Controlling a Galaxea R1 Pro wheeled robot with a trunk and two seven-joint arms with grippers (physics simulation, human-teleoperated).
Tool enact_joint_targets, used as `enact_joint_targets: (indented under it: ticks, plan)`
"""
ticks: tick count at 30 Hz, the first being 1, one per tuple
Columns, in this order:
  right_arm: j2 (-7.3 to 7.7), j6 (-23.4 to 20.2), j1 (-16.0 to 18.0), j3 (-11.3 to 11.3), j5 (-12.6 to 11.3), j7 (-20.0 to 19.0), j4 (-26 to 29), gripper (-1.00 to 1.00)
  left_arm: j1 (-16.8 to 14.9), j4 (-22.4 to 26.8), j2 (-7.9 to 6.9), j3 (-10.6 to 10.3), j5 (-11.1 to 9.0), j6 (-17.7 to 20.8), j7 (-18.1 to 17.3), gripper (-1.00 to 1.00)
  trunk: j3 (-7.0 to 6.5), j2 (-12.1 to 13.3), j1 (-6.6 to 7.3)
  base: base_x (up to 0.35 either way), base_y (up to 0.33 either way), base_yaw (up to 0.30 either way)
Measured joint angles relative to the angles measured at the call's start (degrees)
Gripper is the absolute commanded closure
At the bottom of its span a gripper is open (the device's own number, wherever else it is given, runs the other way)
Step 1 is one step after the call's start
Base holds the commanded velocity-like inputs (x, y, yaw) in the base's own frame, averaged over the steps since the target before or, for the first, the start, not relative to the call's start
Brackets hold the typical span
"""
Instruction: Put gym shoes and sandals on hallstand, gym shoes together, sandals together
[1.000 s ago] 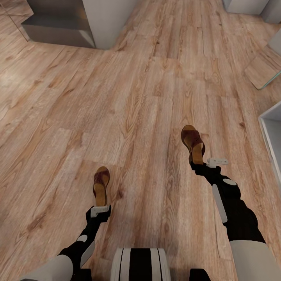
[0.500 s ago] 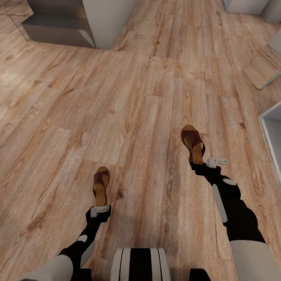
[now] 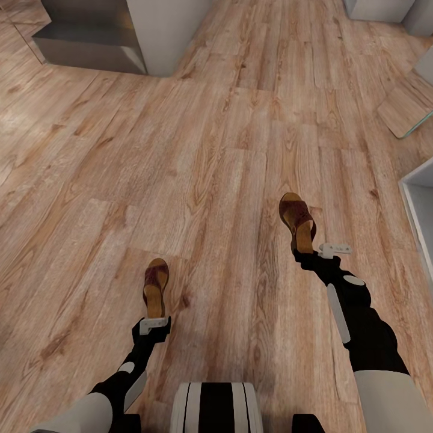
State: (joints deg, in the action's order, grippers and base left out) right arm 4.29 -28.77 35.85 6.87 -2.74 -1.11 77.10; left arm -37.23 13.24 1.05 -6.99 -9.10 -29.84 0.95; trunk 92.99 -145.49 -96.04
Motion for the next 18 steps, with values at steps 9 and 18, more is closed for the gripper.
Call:
enact_joint_targets:
  ticks: [9, 18]
  plan:
    - [0.01, 0.0, 0.0, 0.0, 0.0, 0.0, 0.0, 1.0, 0.0, 0.0, -0.09, 0.1, -0.1, 0.0, 0.0, -1.0, 0.0, 0.0, 0.0, 0.0, 0.0, 0.0]
    - [-0.02, 0.0, 0.0, 0.0, 0.0, 0.0, 0.3, 1.0, 0.0, 0.0, -0.15, 0.1, -0.1, 0.0, -0.1, 1.0, 0.0, 0.0, 0.0, 0.0, 0.0, 0.0]
